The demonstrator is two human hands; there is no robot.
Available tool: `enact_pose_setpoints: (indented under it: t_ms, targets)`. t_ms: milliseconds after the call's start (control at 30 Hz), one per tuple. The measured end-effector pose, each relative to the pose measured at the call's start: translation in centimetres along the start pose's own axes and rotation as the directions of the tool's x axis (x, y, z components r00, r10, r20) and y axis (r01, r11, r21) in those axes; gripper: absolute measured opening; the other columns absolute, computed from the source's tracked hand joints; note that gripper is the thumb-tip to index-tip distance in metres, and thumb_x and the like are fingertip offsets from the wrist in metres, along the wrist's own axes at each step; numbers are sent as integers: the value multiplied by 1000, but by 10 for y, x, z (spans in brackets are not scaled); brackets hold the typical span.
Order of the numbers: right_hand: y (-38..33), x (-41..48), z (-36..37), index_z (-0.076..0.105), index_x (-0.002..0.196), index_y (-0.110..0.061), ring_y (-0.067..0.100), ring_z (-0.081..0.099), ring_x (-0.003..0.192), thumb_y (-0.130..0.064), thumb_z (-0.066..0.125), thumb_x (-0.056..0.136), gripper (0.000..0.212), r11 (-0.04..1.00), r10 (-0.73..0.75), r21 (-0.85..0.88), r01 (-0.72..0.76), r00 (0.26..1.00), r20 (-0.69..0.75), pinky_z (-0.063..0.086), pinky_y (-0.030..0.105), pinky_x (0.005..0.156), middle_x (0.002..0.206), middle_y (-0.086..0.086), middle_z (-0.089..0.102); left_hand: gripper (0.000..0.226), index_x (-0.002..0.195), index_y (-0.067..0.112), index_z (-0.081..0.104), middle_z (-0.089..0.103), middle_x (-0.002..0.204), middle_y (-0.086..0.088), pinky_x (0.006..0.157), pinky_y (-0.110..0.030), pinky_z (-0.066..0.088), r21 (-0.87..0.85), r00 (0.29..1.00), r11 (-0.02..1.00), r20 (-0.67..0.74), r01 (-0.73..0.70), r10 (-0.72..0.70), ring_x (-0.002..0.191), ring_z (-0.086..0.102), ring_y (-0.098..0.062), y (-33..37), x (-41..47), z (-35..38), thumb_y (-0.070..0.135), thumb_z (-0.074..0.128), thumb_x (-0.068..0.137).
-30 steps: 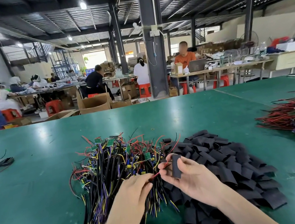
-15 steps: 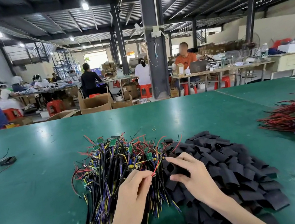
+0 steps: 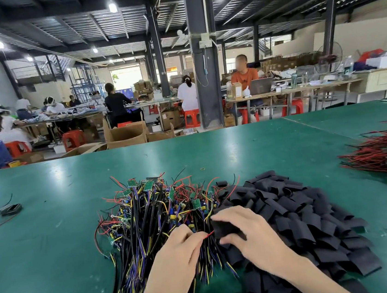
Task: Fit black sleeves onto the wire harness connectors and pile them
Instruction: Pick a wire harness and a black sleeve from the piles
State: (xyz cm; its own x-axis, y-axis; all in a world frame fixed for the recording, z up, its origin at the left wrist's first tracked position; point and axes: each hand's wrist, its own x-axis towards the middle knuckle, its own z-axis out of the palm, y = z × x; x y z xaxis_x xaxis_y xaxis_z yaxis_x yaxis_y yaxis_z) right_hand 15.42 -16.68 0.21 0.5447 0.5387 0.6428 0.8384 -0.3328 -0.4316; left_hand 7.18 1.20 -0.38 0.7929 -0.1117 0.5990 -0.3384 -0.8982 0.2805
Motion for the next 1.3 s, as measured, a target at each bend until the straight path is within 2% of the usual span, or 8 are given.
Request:
enact_pose_setpoints:
  t_ms: [167, 333, 567, 667, 867, 967, 1067, 1300]
  targets:
    - [-6, -6, 13, 65, 107, -20, 7, 60, 91, -20, 73, 73, 35, 816, -275, -484, 315, 949, 154, 33, 33, 100, 98, -12, 65, 33, 97, 33, 44, 52, 81, 14, 72, -16, 42, -258, 989, 958, -38, 126, -140, 73, 50, -4, 8, 1, 2, 3, 56, 91]
    - [-3, -4, 12, 67, 84, -17, 12, 58, 58, -1, 57, 65, 27, 814, -254, -545, 203, 967, -20, 34, 27, 95, 64, -8, 62, 38, 122, 17, 44, 60, 104, 12, 90, -9, 37, -402, 974, 899, -67, 172, -216, 98, 56, 1, 14, 1, 0, 4, 59, 89]
    - [16, 6, -13, 69, 90, -5, 21, 59, 77, -7, 56, 81, 16, 946, 18, -283, -158, 897, -441, 41, 27, 74, 73, -1, 70, 42, 122, 20, 46, 64, 106, 5, 81, -20, 50, -591, 912, 705, 143, 391, -385, 93, 63, -6, 11, 3, -1, 7, 65, 87]
    - [20, 5, -15, 68, 97, -7, 22, 64, 75, -4, 54, 87, 18, 975, 134, -103, -197, 890, -436, 43, 26, 74, 77, -3, 68, 37, 122, 11, 50, 67, 97, -4, 67, -29, 55, -695, 867, 544, 251, 471, -430, 76, 63, -14, 15, 3, 3, 1, 60, 88]
    - [12, 4, -12, 67, 98, -10, 2, 66, 74, 8, 55, 88, 24, 983, 177, 122, -141, 908, -378, 46, 12, 76, 80, 1, 69, 50, 130, 28, 43, 52, 117, 10, 91, -15, 41, -506, 927, 800, -3, 323, -376, 103, 51, -2, 15, 1, 8, 11, 64, 88]
    - [8, 5, -11, 66, 98, -10, 5, 67, 74, 6, 54, 90, 22, 971, 199, 200, -129, 902, -384, 48, 13, 74, 82, 2, 69, 30, 118, 15, 56, 65, 104, 3, 85, -18, 48, -714, 912, 599, 139, 362, -386, 93, 64, -8, 19, 3, 8, 4, 57, 90]
    - [12, 7, -14, 66, 104, -11, 9, 61, 85, 0, 52, 92, 21, 995, 101, 16, -102, 923, -372, 42, 14, 81, 90, 0, 67, 12, 96, 8, 62, 63, 76, -7, 59, -25, 50, -831, 839, 370, 192, 415, -509, 58, 57, -13, 17, 6, 7, 2, 53, 92]
    - [38, 2, -2, 53, 128, -3, 28, 56, 97, -8, 62, 83, 46, 881, 17, -473, -28, 1000, -26, 30, 29, 96, 100, 6, 60, 10, 97, 4, 58, 51, 76, -8, 51, -21, 47, -778, 804, 368, 277, 509, -526, 58, 55, -11, -4, 10, -6, 9, 49, 96]
